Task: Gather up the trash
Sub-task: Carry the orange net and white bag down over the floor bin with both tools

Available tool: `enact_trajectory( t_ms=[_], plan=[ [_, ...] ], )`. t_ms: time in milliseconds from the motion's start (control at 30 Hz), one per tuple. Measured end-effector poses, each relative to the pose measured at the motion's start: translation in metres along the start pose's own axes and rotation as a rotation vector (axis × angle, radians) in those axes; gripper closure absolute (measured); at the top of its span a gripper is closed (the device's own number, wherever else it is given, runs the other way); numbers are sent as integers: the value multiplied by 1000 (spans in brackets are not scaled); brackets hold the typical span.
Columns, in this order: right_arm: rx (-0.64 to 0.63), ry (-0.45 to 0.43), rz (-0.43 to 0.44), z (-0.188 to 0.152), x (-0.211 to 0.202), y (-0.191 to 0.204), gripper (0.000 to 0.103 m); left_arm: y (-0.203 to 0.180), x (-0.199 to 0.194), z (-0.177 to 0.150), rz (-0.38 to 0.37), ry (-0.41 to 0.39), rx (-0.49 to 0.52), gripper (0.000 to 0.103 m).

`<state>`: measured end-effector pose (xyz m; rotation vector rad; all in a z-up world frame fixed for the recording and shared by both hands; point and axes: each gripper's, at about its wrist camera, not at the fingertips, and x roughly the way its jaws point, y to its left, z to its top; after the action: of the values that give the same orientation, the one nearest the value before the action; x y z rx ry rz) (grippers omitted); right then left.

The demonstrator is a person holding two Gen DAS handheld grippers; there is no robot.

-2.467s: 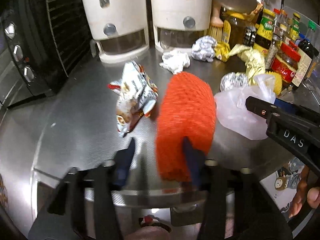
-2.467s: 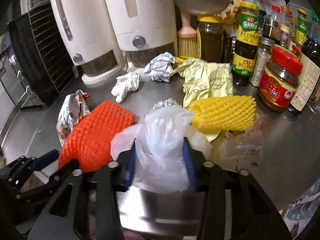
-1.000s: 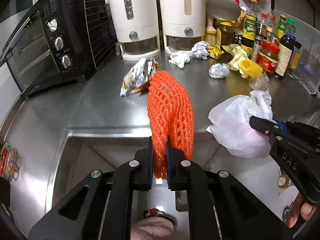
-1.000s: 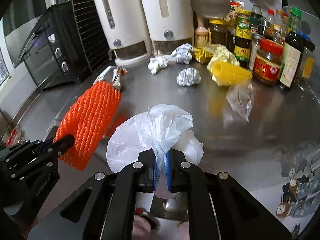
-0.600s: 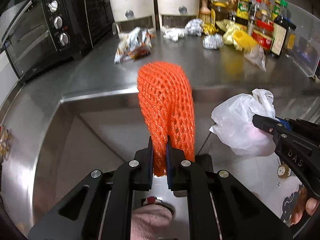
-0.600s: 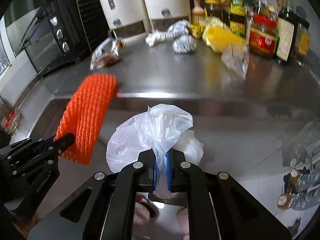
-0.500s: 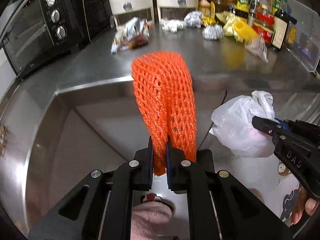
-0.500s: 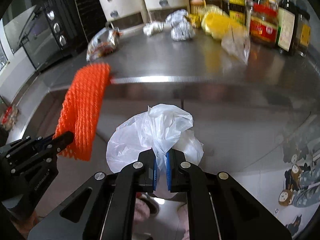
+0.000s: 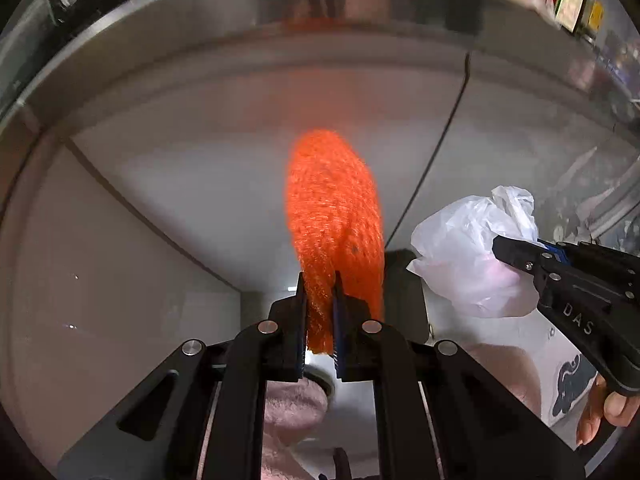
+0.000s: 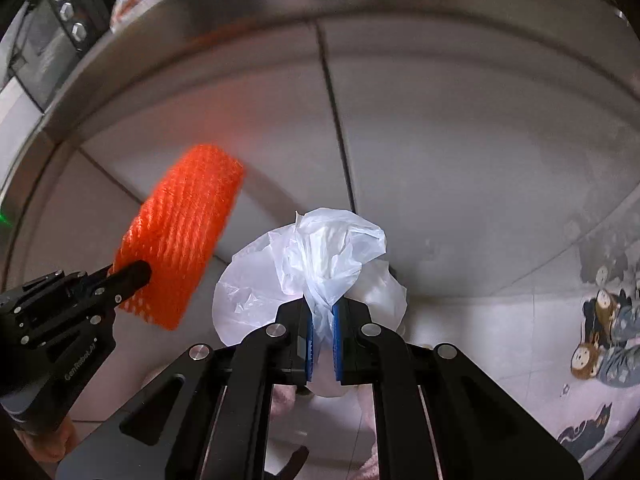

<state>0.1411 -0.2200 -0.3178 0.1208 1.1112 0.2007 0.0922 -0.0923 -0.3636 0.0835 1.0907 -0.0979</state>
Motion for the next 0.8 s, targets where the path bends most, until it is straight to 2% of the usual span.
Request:
enact_trajectory(
  t_ms=[367,800],
  plan=[
    [31,92,-15,-12,54,-17,94,-7,68,-8,-25,118,5,94],
    [74,245,-37,-21,142,-42,94,-4,153,-30,-73,259,16,94]
  ],
)
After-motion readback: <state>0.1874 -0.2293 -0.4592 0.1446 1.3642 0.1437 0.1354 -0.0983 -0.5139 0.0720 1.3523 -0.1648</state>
